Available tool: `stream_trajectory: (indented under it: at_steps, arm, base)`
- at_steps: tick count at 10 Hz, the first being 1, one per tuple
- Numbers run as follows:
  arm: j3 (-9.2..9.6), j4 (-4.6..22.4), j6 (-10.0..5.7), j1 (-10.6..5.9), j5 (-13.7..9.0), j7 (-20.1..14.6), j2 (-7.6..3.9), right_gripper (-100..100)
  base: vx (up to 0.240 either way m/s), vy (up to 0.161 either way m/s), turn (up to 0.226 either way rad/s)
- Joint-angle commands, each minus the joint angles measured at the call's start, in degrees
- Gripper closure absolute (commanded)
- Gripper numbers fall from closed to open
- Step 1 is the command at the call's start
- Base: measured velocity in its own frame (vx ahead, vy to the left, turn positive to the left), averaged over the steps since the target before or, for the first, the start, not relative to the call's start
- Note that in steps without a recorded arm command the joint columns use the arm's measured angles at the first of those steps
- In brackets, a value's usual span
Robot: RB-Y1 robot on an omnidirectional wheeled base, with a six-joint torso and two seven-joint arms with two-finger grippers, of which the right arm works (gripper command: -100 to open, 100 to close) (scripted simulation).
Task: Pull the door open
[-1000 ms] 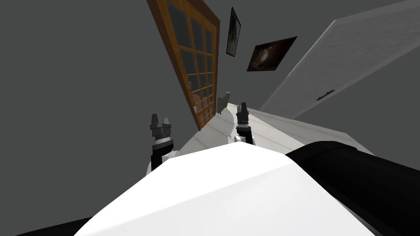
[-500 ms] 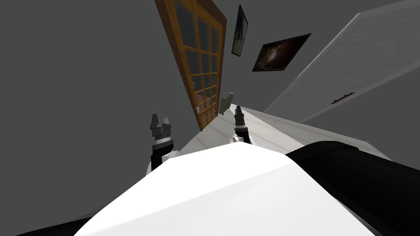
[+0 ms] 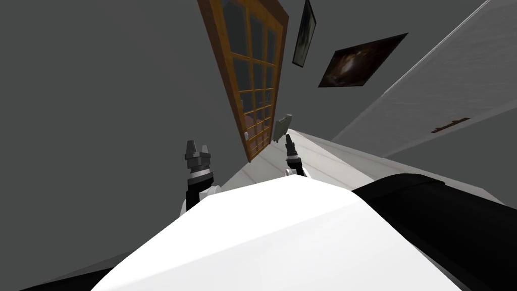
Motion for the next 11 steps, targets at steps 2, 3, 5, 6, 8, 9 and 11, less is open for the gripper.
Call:
stream_trajectory:
  at_steps: [2,3,5,6,8,9,11]
  arm:
    - [0.22,4.5,-0.92,-1.46,0.2,3.5,-1.14,-100]
    - [0.34,6.3,-1.38,-2.09,0.3,4.9,-1.56,-100]
    - [0.46,8.9,-1.84,-2.71,0.5,6.4,-1.98,-100]
    - [0.59,11.1,-2.33,-3.37,0.6,7.9,-2.41,-100]
    - [0.71,13.2,-2.83,-4.03,0.7,9.4,-2.83,-100]
    - [0.84,15.5,-3.32,-4.69,0.8,11.0,-3.26,-100]
    - [0.97,17.7,-3.81,-5.36,1.0,12.5,-3.68,-100]
  base:
    - [0.083,0.014,0.168]
    - [0.095,0.002,0.111]
    - [0.087,-0.005,0.098]
    - [0.063,0.012,0.098]
    - [0.048,0.001,0.08]
    - [0.086,-0.004,0.173]
    - [0.086,-0.006,0.095]
